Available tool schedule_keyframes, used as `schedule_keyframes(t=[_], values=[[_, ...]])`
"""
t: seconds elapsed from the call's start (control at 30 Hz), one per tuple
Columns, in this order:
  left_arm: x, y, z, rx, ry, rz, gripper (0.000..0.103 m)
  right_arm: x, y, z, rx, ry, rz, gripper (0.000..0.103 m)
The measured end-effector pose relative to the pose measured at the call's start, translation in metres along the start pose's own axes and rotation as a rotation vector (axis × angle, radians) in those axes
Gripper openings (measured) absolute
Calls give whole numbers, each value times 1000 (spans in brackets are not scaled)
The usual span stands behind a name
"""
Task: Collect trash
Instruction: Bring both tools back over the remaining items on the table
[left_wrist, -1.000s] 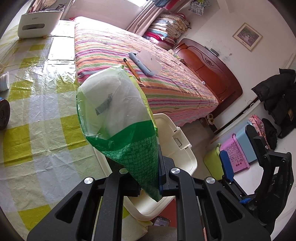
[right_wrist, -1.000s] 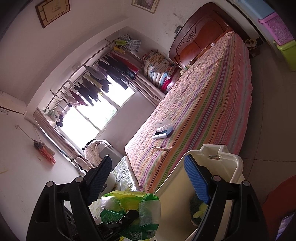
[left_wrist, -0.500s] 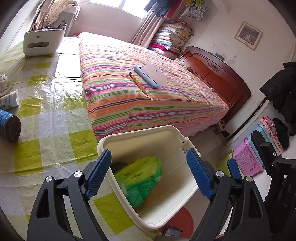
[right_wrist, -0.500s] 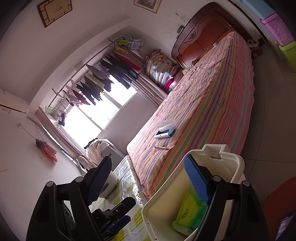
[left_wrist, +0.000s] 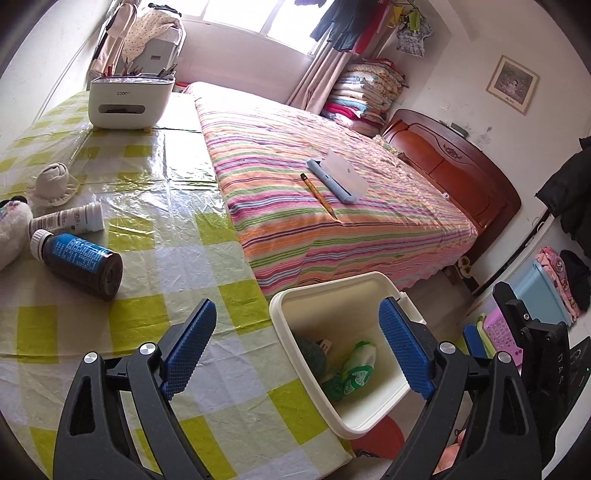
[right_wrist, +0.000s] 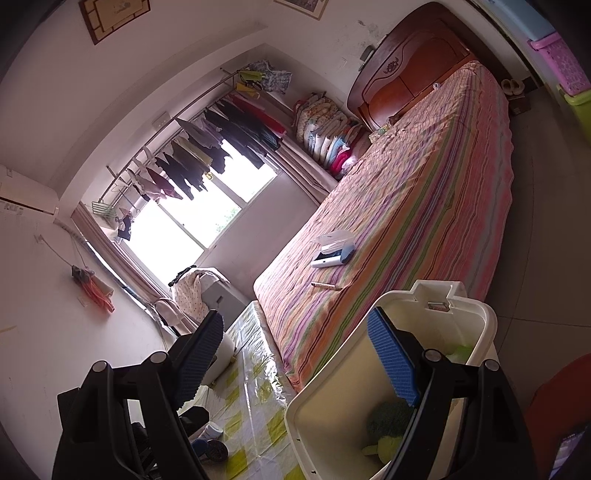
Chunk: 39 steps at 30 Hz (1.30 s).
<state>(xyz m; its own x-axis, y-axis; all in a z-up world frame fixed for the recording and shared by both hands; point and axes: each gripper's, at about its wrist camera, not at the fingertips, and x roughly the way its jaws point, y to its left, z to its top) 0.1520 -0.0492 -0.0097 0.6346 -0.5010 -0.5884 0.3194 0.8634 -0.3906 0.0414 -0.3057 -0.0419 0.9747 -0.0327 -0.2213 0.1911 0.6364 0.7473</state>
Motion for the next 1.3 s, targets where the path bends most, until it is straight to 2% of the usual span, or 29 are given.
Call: schedule_keyframes(t=[0.17, 0.4, 0.57, 0.67, 0.8, 1.0, 1.13, 1.3], values=[[-24, 24, 6, 27, -16, 53, 88, 2, 2, -2, -5, 10, 3, 78], [-56, 65, 9, 81, -51, 179, 88, 7, 10, -7, -28, 30, 3, 78], [-81, 95, 4, 78, -80, 223, 88, 12, 19, -12, -48, 49, 7, 78], [-97, 112, 1, 71, -113, 275, 88, 16, 23, -17, -60, 63, 9, 78], [-116, 136, 2, 27, -153, 321, 88, 21, 30, -22, -82, 78, 10, 78], [-135, 175, 3, -98, -175, 331, 88, 27, 40, -31, -109, 103, 6, 78], [-140, 200, 4, -164, -177, 320, 88, 33, 49, -39, -135, 128, 9, 78], [-139, 241, 12, -316, -194, 287, 88, 38, 59, -48, -164, 157, 17, 78]])
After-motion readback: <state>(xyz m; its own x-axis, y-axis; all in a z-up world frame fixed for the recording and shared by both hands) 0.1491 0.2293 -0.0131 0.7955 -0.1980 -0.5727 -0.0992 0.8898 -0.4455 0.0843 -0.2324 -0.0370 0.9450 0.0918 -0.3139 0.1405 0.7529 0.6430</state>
